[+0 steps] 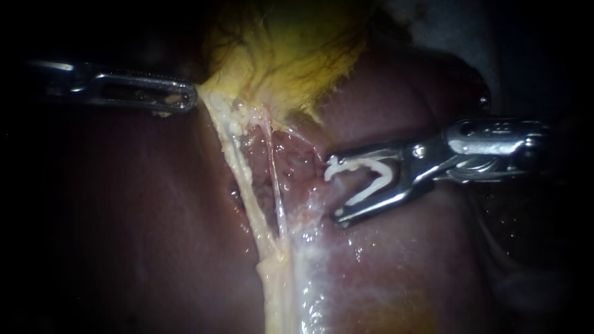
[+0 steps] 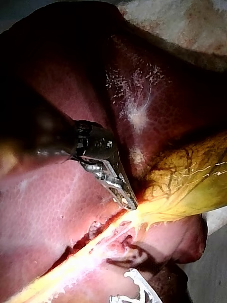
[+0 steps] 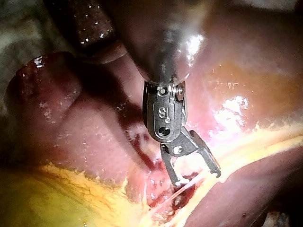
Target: Clipping first clip left tube
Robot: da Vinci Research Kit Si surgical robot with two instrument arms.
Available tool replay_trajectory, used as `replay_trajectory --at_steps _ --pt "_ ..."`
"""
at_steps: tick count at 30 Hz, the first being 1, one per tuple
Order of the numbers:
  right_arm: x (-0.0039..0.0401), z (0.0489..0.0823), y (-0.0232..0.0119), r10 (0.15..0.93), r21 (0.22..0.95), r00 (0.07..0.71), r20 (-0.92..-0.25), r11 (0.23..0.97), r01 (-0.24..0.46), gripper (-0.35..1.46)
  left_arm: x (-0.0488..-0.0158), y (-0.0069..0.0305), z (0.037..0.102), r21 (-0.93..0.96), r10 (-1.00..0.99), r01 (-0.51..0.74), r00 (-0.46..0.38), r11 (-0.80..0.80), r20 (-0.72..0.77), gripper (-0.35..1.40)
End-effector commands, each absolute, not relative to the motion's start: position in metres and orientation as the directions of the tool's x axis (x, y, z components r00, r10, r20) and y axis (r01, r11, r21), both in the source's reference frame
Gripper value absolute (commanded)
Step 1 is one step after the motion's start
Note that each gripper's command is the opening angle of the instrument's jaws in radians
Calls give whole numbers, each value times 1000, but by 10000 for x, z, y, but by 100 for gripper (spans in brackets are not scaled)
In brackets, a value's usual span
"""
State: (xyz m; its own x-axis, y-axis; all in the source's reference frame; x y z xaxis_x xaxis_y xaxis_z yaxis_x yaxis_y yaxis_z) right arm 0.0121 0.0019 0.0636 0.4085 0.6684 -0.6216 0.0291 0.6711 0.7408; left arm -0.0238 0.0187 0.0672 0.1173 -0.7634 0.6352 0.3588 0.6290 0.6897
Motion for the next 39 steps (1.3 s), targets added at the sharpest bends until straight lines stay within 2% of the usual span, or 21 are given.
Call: replay_trajectory --at_steps 1,12,28,39 --pt "125 639 18 669 743 410 -620 669 30 57 -238 186 672 689 -763 362 117 629 635 -35" --pt "160 677 -3 693 781 424 -583 622 57 57 -238 185 673 688 -763 362 117 629 636 -35" --pt "177 727 -20 735 834 426 -528 544 94 57 -238 185 673 687 -763 362 117 629 636 -35" --pt "179 736 -19 750 847 412 -517 519 117 57 -239 184 674 687 -762 363 117 629 636 -35"
